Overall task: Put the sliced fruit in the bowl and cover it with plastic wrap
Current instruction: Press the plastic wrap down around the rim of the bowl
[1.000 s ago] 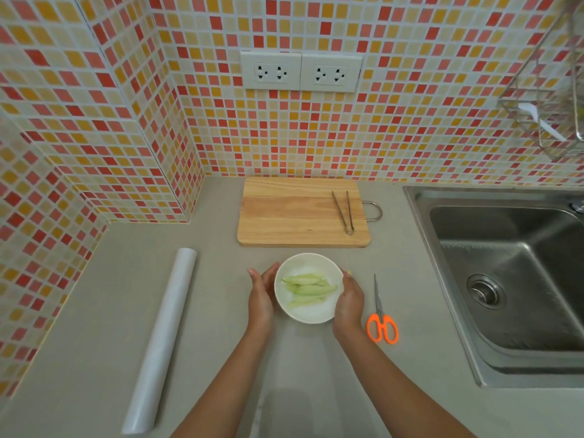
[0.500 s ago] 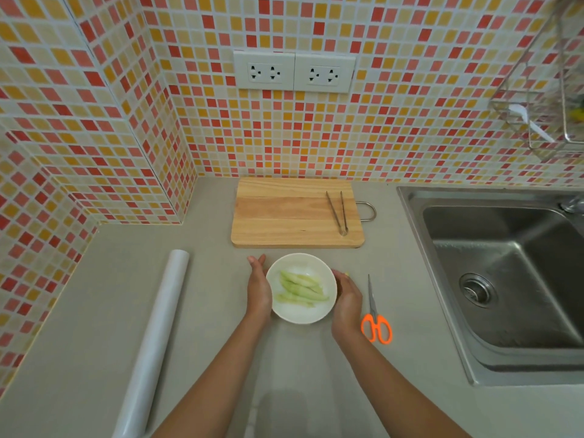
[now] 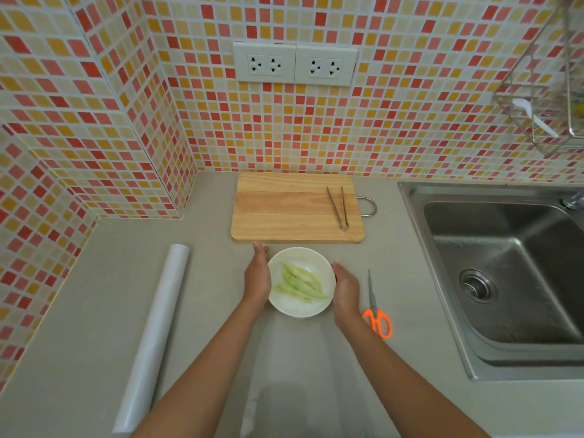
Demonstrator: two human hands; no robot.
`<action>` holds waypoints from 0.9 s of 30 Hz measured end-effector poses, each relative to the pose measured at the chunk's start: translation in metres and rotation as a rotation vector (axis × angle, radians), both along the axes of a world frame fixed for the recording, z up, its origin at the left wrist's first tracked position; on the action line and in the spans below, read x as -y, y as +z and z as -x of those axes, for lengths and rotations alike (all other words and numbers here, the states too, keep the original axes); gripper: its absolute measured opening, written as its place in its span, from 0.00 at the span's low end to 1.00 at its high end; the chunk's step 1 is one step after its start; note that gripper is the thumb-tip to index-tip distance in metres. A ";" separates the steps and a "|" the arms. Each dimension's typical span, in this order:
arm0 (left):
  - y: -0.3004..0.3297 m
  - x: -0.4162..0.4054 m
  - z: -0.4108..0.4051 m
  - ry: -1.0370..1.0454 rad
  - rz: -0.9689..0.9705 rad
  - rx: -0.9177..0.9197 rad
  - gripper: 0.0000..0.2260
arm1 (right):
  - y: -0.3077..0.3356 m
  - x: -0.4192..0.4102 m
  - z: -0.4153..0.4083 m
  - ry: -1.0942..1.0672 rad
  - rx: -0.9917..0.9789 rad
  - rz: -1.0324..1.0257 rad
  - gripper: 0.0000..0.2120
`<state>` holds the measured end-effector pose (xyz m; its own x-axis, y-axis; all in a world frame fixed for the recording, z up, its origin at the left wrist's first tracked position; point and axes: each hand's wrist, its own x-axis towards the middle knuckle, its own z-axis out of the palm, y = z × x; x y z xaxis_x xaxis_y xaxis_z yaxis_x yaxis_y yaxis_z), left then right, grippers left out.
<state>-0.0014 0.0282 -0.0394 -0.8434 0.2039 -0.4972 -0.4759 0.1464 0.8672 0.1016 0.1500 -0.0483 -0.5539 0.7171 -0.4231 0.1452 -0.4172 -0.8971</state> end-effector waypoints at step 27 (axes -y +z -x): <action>0.004 0.009 -0.020 -0.007 -0.075 -0.171 0.28 | 0.017 -0.009 0.026 0.356 0.041 -0.238 0.12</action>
